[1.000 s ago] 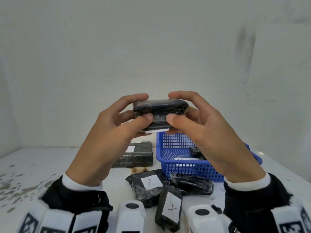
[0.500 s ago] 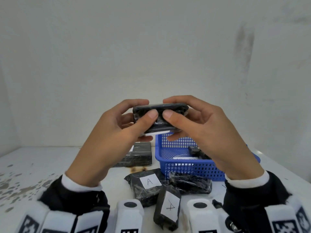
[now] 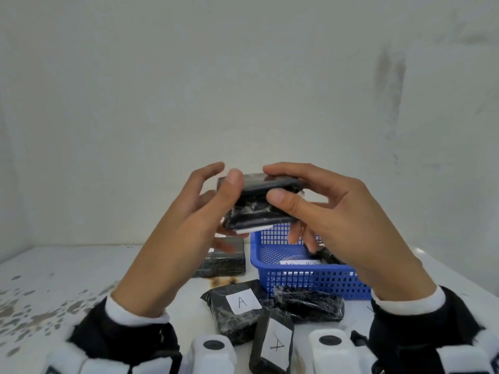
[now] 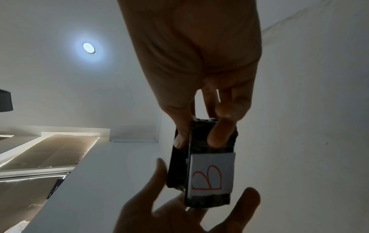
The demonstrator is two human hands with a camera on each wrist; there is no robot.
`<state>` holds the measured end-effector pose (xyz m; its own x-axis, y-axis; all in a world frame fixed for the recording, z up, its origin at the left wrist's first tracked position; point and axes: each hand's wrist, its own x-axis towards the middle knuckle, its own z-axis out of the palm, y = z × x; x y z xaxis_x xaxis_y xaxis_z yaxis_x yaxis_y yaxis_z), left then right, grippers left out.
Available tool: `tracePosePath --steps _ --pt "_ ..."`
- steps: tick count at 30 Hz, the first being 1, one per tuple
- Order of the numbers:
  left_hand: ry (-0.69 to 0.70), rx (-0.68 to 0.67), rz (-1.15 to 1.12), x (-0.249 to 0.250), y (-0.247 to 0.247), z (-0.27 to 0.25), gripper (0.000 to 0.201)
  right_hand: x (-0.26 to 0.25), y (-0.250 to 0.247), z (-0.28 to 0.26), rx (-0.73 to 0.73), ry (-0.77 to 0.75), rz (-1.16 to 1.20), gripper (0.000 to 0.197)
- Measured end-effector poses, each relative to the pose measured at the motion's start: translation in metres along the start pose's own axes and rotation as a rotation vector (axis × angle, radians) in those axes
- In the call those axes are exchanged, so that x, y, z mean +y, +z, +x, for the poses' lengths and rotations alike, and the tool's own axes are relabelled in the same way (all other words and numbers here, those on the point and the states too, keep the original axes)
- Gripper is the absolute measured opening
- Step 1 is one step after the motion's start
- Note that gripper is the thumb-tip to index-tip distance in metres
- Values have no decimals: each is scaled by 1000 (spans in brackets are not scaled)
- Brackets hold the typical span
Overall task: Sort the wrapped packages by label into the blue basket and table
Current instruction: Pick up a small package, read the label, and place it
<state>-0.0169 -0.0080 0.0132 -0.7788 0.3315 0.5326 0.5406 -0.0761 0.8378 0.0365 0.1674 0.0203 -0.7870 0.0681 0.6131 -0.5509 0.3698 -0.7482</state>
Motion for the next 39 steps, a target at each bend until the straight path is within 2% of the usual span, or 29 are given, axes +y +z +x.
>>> tracePosePath --steps 4,7,12,22,27,34,37,39 --pt "5 8 -39 -2 -4 3 43 -2 2 -1 -53 1 8 48" --pt "18 4 -33 -4 -8 5 41 0 3 0 -21 -23 21 44" --pt "47 0 -7 -3 -7 3 38 1 3 2 -4 -13 33 51" --pt "76 55 29 0 -4 1 35 3 5 2 -20 -54 44 42" --pt "80 66 39 1 -1 0 32 5 4 2 -18 -74 51 28" --pt "81 51 40 3 1 -1 40 2 4 1 -2 -91 63 26" --pt "93 75 33 1 1 0 36 1 6 2 4 -93 63 23" --pt "91 53 45 0 0 1 43 2 7 2 16 -93 62 19"
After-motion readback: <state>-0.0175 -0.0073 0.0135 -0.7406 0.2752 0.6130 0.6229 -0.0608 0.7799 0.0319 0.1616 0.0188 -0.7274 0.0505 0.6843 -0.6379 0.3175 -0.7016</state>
